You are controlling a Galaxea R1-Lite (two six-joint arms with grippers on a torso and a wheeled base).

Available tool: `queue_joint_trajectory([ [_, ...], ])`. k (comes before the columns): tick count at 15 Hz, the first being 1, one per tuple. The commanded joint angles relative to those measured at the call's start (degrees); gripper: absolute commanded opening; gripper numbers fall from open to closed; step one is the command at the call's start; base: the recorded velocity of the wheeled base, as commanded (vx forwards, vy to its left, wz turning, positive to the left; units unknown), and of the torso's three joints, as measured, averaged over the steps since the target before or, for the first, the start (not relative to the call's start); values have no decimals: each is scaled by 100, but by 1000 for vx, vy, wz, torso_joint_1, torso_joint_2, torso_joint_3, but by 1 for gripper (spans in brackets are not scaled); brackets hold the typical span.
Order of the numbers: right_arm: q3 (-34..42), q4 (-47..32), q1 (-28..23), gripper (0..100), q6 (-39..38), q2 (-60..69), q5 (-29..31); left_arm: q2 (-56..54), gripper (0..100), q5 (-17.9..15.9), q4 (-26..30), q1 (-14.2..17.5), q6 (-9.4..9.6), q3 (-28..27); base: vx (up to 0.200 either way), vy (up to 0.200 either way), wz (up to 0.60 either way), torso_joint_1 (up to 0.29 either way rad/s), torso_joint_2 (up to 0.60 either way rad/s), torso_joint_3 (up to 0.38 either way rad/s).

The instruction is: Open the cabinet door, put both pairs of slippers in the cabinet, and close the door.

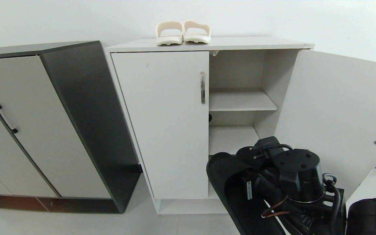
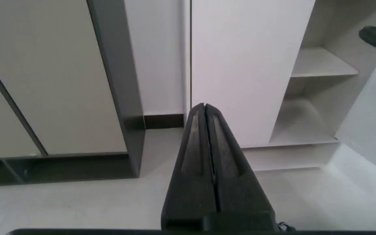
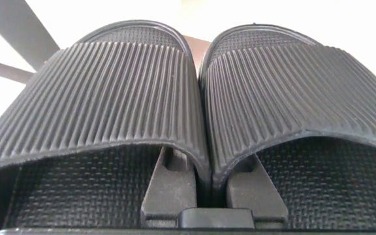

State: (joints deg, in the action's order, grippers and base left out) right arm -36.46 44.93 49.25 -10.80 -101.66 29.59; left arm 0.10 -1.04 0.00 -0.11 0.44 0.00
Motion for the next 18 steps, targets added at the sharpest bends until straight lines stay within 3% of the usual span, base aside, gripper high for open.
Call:
queue_joint_trajectory([
  [1,-36,-2,23,0,-1,-21,3,-1,0,-11,9,2,9,0,0,0,0,0,0,0],
  [7,-80,-2,102,0,-19,-109,12,-1,0,-11,0,2,9,0,0,-200,0,5,1,2],
  [10,-326,24,261,0,-98,-434,12,8,0,-11,0,2,9,0,0,0,0,0,0,0],
  [12,-748,24,331,0,-396,-917,416,8,0,-11,0,2,9,0,0,0,0,0,0,0],
  [18,-1320,24,85,0,-634,-1761,733,-1,0,-11,0,2,18,0,0,0,0,0,0,0],
])
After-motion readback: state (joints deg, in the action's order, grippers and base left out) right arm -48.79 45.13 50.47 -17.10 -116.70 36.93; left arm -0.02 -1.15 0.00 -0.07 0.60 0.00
